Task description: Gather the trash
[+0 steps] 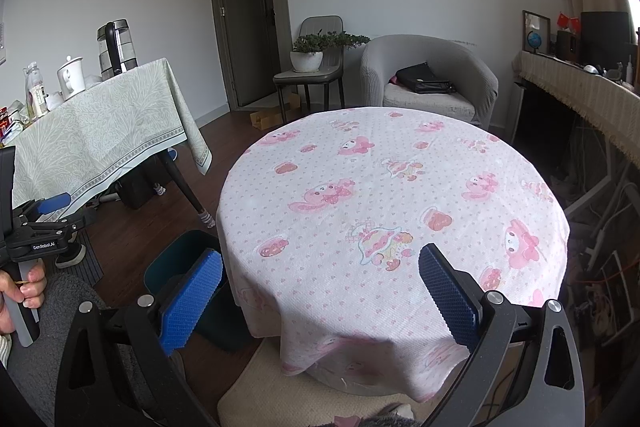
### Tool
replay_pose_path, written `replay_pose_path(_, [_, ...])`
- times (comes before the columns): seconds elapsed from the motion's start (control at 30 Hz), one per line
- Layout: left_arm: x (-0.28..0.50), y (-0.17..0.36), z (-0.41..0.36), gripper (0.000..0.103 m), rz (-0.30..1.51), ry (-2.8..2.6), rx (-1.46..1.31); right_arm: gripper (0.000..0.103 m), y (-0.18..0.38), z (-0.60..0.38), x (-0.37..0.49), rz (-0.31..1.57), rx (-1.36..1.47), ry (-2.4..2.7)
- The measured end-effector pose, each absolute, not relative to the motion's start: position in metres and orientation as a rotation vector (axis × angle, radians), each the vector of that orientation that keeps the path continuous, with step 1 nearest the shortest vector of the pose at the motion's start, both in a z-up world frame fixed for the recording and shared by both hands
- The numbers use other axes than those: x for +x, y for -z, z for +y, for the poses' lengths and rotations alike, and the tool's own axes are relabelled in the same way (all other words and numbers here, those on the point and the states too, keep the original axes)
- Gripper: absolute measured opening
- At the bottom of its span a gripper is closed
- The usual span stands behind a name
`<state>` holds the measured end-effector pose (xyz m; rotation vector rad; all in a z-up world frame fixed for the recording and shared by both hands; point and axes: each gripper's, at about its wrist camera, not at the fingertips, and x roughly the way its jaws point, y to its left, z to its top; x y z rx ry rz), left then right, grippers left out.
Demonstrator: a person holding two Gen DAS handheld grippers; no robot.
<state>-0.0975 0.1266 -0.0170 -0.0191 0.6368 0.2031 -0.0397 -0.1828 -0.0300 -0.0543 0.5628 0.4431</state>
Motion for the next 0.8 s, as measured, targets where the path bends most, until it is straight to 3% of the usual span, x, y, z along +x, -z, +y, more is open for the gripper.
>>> replay_pose_path(0.8, [-0.0961,0.0195,0.1298,0.100,0.649,-0.217,-0.028,0.100,0.0296,-0.1831,-0.0393,0.564,-0.054,-0.442])
